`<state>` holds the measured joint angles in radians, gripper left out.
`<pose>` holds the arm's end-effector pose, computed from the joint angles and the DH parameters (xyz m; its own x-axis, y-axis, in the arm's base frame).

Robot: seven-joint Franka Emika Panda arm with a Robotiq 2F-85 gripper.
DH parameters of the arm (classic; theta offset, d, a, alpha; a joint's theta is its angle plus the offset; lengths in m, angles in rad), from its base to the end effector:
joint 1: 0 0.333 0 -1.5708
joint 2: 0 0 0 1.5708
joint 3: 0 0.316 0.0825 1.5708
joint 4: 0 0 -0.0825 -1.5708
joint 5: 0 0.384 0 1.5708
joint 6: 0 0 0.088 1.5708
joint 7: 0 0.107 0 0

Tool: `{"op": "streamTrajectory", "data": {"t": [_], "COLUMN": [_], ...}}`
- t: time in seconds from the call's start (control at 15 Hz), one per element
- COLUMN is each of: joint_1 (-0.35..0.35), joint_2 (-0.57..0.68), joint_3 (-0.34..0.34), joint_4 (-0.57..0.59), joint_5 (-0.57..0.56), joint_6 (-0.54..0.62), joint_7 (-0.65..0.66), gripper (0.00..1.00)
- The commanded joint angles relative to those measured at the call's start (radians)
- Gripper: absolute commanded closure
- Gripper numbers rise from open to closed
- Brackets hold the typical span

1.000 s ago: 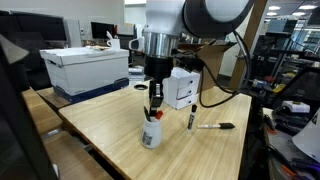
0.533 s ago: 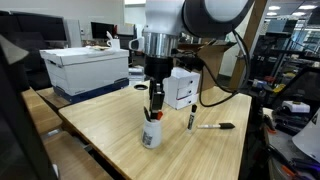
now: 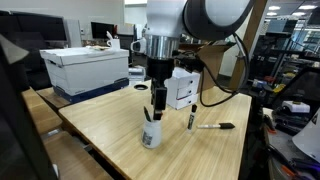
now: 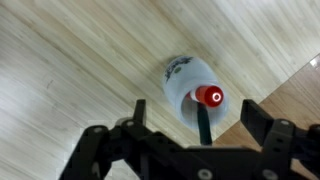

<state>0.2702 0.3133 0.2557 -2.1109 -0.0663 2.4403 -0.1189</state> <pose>0.5035 0.2895 0.2732 0.7763 0.6296 0.0322 0.6304 -0.7757 -0.0303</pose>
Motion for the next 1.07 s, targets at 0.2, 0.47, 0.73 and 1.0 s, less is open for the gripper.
{"op": "streamTrajectory", "data": {"t": [0.2, 0.47, 0.73, 1.0], "joint_1": [0.017, 0.029, 0.037, 0.048], "joint_2": [-0.052, -0.072, -0.078, -0.081], "joint_3": [-0.018, -0.023, -0.016, -0.013], "joint_4": [-0.062, -0.091, -0.087, -0.082], "joint_5": [-0.053, -0.091, -0.089, -0.091], "joint_6": [-0.011, -0.003, -0.005, -0.010], "joint_7": [0.066, 0.113, 0.127, 0.129], "gripper": [0.03, 0.46, 0.71, 0.94]}}
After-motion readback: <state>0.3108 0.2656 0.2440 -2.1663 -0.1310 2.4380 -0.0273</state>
